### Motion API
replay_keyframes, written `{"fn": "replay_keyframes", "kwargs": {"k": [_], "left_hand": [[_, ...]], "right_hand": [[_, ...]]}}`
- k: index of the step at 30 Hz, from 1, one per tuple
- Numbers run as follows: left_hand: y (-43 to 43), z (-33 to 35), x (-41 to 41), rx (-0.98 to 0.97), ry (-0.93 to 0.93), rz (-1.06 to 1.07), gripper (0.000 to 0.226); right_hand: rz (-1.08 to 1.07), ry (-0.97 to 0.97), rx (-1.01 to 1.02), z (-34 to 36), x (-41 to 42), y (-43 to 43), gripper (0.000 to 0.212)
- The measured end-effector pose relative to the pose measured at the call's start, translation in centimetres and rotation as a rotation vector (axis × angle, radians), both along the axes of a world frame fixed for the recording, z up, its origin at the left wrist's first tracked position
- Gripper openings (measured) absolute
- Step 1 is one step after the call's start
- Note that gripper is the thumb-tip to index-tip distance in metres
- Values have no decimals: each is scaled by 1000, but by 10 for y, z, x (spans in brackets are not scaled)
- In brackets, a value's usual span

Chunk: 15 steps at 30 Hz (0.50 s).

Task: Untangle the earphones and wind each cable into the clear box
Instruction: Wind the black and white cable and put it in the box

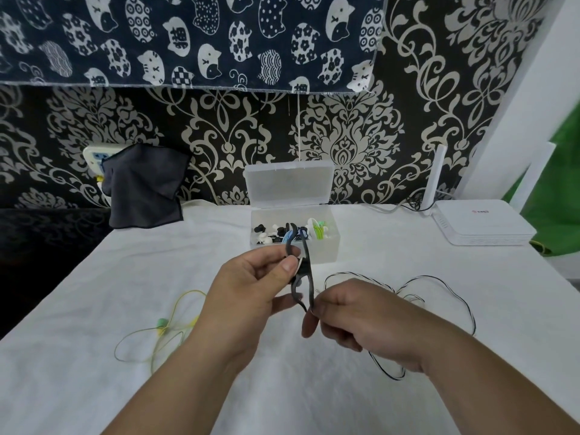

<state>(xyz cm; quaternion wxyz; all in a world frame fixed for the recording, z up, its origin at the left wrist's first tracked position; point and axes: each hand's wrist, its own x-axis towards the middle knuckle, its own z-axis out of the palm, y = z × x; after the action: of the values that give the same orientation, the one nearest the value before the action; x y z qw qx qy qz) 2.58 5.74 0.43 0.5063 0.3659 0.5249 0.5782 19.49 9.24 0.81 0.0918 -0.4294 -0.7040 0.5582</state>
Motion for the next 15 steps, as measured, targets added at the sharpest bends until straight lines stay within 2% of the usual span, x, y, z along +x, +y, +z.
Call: {"fn": "replay_keyframes", "kwargs": {"k": [6,15], "left_hand": [[2,-3,2,1,-69,71,17],[3,-4,3,1,-90,19,19]], "right_hand": [[38,-18,-13,0,-2,-5,34],[40,26,-113,8,-4,-7,36]]}}
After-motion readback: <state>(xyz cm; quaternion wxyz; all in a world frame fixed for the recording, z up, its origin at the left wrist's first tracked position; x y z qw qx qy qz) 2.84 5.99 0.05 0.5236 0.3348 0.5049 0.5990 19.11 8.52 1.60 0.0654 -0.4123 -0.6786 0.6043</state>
